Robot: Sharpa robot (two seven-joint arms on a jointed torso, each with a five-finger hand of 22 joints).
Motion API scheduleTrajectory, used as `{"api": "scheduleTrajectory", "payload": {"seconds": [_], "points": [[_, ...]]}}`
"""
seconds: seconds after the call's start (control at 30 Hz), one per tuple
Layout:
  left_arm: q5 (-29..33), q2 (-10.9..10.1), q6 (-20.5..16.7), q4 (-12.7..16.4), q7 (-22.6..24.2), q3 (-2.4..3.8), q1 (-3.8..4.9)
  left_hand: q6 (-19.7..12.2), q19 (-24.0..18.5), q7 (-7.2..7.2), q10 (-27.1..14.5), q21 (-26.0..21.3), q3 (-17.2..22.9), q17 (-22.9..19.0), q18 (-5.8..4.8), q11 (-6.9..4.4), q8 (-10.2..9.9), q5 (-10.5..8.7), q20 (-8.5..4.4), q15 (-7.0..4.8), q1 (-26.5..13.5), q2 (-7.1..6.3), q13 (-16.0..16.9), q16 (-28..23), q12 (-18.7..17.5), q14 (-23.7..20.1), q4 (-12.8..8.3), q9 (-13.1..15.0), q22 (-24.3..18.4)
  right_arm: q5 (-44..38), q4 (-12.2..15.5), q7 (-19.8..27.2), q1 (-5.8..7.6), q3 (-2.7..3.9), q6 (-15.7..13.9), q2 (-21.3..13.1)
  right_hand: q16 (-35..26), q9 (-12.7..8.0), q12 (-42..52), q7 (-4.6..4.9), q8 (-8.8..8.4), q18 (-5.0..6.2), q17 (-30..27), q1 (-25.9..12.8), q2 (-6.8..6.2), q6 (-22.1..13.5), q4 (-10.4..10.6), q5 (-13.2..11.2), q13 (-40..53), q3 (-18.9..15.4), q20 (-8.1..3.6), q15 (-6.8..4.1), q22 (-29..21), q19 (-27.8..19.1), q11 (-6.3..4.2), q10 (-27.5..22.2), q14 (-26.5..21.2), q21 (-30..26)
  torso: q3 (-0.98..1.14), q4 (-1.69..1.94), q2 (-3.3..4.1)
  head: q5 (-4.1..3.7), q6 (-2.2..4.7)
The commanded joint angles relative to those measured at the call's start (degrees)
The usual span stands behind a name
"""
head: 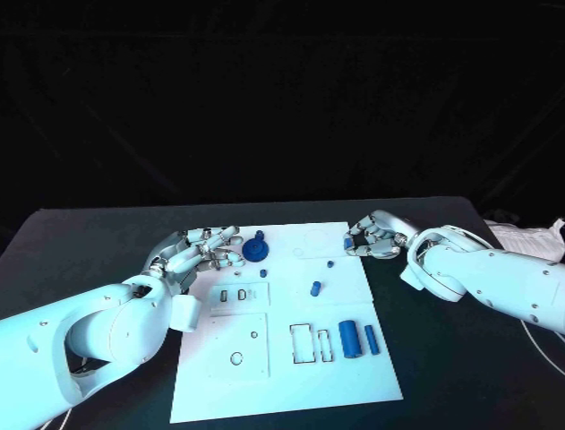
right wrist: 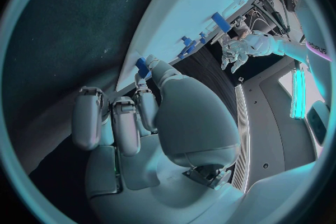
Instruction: Assemble the parts on the task board
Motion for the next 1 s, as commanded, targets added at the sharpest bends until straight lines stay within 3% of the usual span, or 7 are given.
{"api": "scheduleTrajectory", "payload": {"seconds": [0.03,0.47,0.77,1.0], "points": [[-0.3,0.1,0.9,0.1,0.5,0.03,0.0,-0.2,-0.4,-0.17,-0.3,0.1,0.0,0.0,0.48,-0.04,0.1,0.35,0.17,0.06,-0.1,0.18,0.0,0.3,0.2,-0.4,-0.3,0.1,0.0,-0.7,-0.1,-0.5,-0.08,-0.01,0.7,0.2,0.4,0.1,0.3,-0.11,0.26,-0.62,14.9,-0.2,0.53,0.6,-0.3,-0.3,1.9,0.1,0.09,-0.41,0.1,0.5,-0.04,0.5,6.0,0.2,-0.01,-0.01,0.02,0.03,-0.06],[-0.3,0.1,1.0,0.1,0.3,0.03,0.0,-0.2,-0.4,-0.17,-0.3,0.1,0.0,0.0,0.48,-0.04,0.1,0.35,0.17,0.06,-0.1,0.18,0.0,0.3,0.2,-0.4,-0.3,0.1,0.0,-0.8,-0.4,-1.0,-0.14,-0.01,0.5,0.4,0.5,0.2,0.9,-0.55,0.58,-0.67,15.1,-0.4,0.96,1.7,-0.4,-0.4,2.5,0.2,-0.17,-0.7,0.4,0.6,-0.4,1.0,6.1,0.4,0.03,-0.01,0.0,0.04,-0.23],[-0.3,0.1,1.0,0.1,0.3,0.03,0.0,-0.2,-0.4,-0.17,-0.3,0.1,0.0,0.0,0.48,-0.04,0.1,0.35,0.17,0.06,-0.1,0.18,0.0,0.3,0.2,-0.4,-0.3,0.1,0.0,-0.3,-0.5,-0.9,-0.16,0.0,-0.8,0.6,0.5,0.9,1.2,-1.74,1.88,-0.72,15.1,0.3,3.39,4.4,-1.1,-3.5,2.9,1.9,-0.94,-1.56,0.7,0.8,-1.41,1.3,6.1,0.5,0.02,0.0,0.01,0.0,-0.33],[-0.3,0.1,0.9,0.0,0.2,0.03,0.0,-0.2,-0.4,-0.18,-0.3,0.2,0.1,0.1,0.49,-0.05,0.1,0.35,0.16,0.04,0.0,0.23,-0.1,0.3,0.2,-0.4,-0.4,0.1,0.1,1.5,0.8,-0.9,-0.09,0.03,-3.1,0.6,0.5,1.3,1.6,-2.07,2.17,-0.82,15.1,-0.8,3.39,5.0,-0.9,-3.1,3.3,1.8,-1.25,-1.85,1.2,1.1,-1.7,1.7,6.1,0.7,0.08,-0.09,0.02,0.12,-0.45]]}}
